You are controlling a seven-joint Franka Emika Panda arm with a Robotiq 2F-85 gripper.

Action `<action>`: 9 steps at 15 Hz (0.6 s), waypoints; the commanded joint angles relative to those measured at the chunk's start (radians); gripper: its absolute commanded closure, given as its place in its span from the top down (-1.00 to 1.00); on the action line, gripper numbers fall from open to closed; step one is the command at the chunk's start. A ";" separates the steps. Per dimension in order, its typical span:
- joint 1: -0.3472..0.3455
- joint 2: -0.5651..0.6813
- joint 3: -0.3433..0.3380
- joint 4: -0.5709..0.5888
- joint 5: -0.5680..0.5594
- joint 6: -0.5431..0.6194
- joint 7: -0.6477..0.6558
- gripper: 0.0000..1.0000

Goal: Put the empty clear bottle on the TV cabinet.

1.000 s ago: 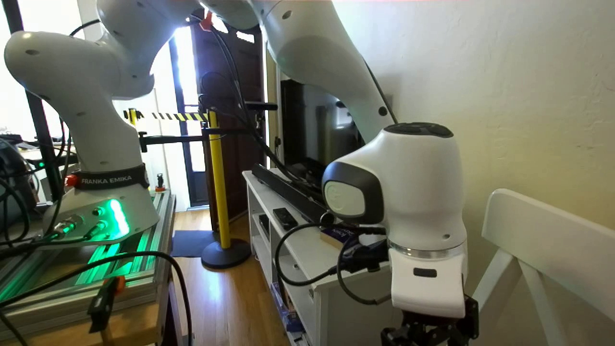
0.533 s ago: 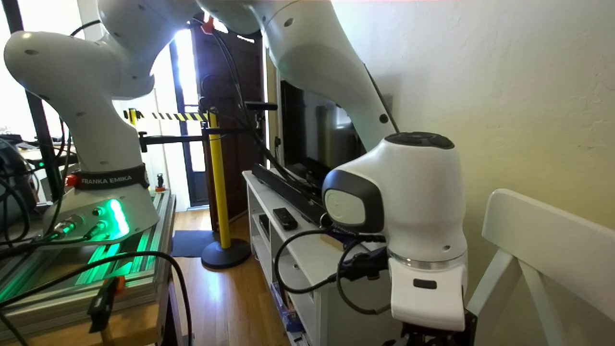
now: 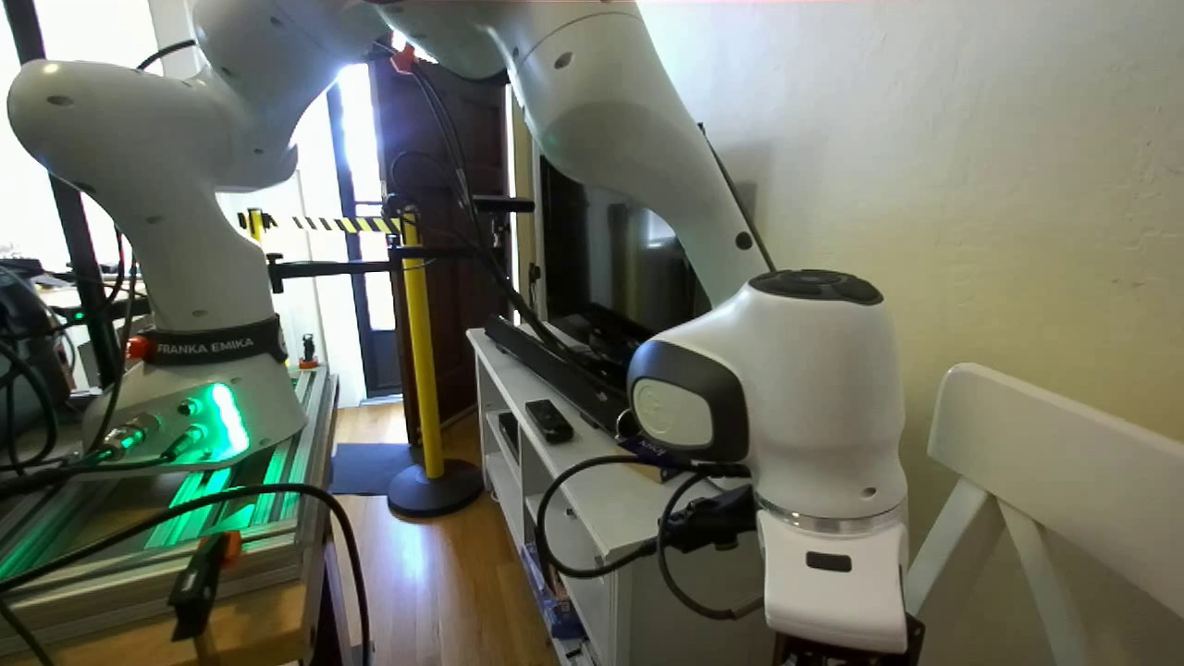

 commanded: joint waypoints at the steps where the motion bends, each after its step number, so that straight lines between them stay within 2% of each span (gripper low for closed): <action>1: -0.017 0.012 0.019 0.026 -0.002 0.010 0.005 -0.74; 3: -0.017 0.005 0.022 0.023 -0.002 0.008 0.001 -0.97; 4: -0.017 0.004 0.023 0.022 -0.002 0.009 0.000 -1.00; 9: -0.019 -0.016 0.031 0.007 -0.002 0.006 -0.011 -1.00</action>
